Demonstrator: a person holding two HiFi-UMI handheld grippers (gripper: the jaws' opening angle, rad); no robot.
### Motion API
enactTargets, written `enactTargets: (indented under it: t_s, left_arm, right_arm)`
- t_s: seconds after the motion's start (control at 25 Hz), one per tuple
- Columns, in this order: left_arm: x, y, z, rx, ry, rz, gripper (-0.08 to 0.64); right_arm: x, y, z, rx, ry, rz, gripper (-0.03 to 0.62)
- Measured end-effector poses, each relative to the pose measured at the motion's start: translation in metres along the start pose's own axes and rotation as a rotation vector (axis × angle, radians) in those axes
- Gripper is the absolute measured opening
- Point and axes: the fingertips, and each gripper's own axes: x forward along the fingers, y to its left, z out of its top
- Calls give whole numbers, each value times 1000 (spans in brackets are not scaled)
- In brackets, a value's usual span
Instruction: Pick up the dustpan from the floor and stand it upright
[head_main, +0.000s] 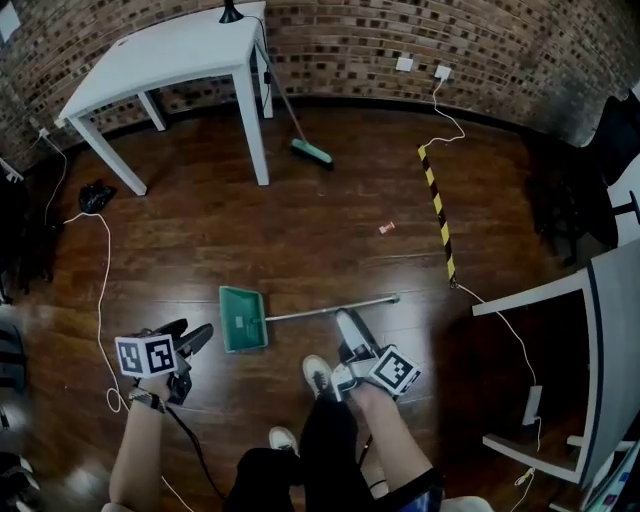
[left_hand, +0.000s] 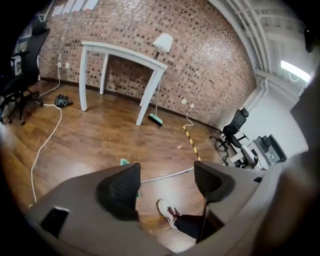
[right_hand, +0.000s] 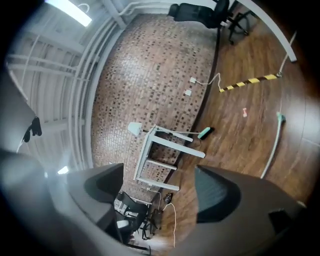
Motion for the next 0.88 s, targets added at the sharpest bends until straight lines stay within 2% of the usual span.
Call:
enactTargets:
  t_s: [0.2,0.36,0.48,0.68,0.88]
  left_arm:
    - [118,75,-52,-8,111,79,345]
    - [182,131,-86,3,179,106,348]
    - [214,169,-106,36,219,120,307]
    - [248,218,-129,32,262,137,304]
    - [271,242,-141,29,266,130,304]
  right_arm:
    - [40,-119,-31,33,-3,3,469]
    - [55,-218,-53,66,-17,-66,470]
    - [61,-287,-75,63,4,-75,477]
    - [64,-391,-120,146,47,-120,477]
    - [70,-458,-147,136,75,-175,477]
